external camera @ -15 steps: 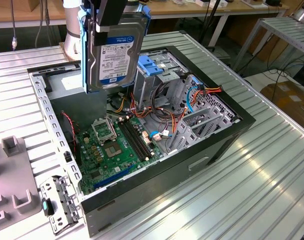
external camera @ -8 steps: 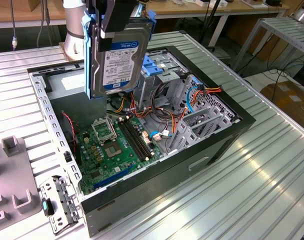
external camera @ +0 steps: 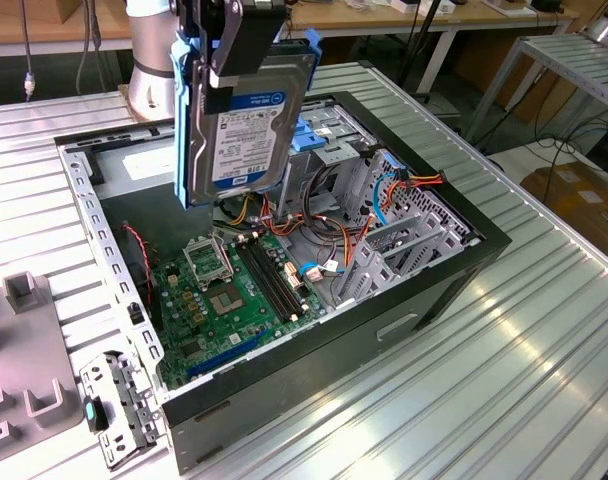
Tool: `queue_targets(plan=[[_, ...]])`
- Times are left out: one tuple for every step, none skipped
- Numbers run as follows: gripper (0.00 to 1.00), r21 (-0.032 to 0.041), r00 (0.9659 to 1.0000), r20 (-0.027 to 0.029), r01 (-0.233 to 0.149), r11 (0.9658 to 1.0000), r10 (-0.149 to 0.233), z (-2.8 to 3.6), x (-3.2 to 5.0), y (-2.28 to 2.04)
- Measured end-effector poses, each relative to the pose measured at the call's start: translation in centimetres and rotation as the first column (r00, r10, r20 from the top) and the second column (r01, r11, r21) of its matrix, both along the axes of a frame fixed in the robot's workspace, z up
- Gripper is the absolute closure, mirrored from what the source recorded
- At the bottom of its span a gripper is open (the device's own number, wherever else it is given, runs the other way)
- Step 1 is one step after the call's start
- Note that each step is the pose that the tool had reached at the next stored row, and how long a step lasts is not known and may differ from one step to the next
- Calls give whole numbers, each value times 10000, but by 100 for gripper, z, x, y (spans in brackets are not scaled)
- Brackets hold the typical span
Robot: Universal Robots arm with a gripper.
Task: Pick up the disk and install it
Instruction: 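Insert the disk into the insertion slot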
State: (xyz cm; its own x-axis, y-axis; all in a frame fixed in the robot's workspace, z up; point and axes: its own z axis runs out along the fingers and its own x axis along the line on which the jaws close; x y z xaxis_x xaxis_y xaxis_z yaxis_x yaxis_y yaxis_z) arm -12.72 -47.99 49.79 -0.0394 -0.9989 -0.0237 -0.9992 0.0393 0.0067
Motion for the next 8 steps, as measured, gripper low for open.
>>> queue_targets(plan=[[63,0,10000,0,0,10000,0,0,0,-16],[63,-1,10000,0,0,10000,0,0,0,-29],[63,0,10000,0,0,10000,0,0,0,-55],[63,0,10000,0,-1,10000,1,0,0,-69],[63,1,10000,1,-1,10000,1,-1,0,-79],[63,0,10000,0,0,10000,0,0,0,-94],[63,0,10000,0,0,10000,0,0,0,-106],[63,0,10000,0,0,10000,0,-1,0,-123]])
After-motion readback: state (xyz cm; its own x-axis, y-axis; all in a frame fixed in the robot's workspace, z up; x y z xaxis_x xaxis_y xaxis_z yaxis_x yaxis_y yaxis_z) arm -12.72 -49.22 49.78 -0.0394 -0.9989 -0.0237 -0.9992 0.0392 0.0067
